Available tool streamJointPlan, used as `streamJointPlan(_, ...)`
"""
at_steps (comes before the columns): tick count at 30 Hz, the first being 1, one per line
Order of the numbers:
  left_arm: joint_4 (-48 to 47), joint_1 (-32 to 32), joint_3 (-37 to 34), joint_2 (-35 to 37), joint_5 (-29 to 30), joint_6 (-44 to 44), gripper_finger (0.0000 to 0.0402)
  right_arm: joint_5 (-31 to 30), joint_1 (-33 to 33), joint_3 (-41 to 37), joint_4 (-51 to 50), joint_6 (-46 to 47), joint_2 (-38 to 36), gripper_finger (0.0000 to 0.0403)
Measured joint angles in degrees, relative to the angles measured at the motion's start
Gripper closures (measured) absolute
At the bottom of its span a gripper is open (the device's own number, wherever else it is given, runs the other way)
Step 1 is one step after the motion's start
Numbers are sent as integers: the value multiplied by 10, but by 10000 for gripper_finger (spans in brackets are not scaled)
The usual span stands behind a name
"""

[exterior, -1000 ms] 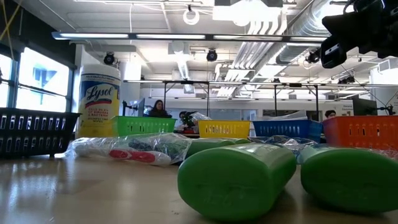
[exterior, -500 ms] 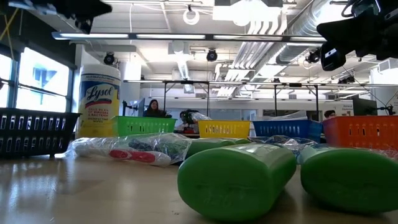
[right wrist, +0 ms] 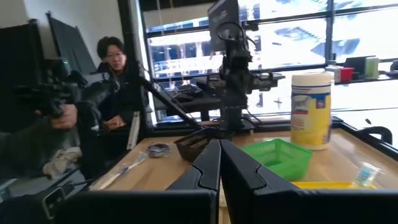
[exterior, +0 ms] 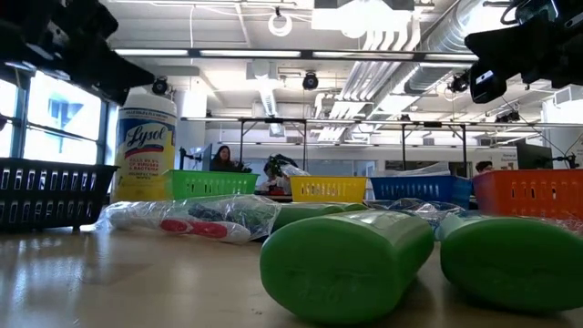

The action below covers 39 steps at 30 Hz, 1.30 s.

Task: Pick & Place Travel size toiletries
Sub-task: Put the right hairbrush into the orange bin

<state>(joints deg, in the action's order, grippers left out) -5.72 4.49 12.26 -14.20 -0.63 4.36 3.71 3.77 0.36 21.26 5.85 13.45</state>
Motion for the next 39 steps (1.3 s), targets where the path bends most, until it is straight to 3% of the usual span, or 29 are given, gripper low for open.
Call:
streamJointPlan(5, 6, 0, -30, 0, -3, 0, 401, -3, 0, 0, 7, 1, 0, 401)
streamJointPlan(10, 19, 0, -50, 0, -23, 1, 401, -55, 0, 5, -3, 14, 2, 400)
streamJointPlan(15, 18, 0, -67, 0, -36, 0, 401, -87, 0, 64, -51, 14, 75, 400)
streamJointPlan(24, 39, 0, -72, -3, -26, -15, 401, -137, 0, 238, -195, 41, 325, 400)
streamJointPlan(30, 38, 0, -72, -3, -26, -11, 401, -80, 3, 376, -315, 70, 518, 400)
streamJointPlan(36, 39, 0, -72, -3, -25, -9, 401, -70, 34, 482, -378, -8, 678, 397)
streamJointPlan(39, 36, 0, -72, -3, -25, -9, 401, -39, 50, 518, -379, -44, 731, 375)
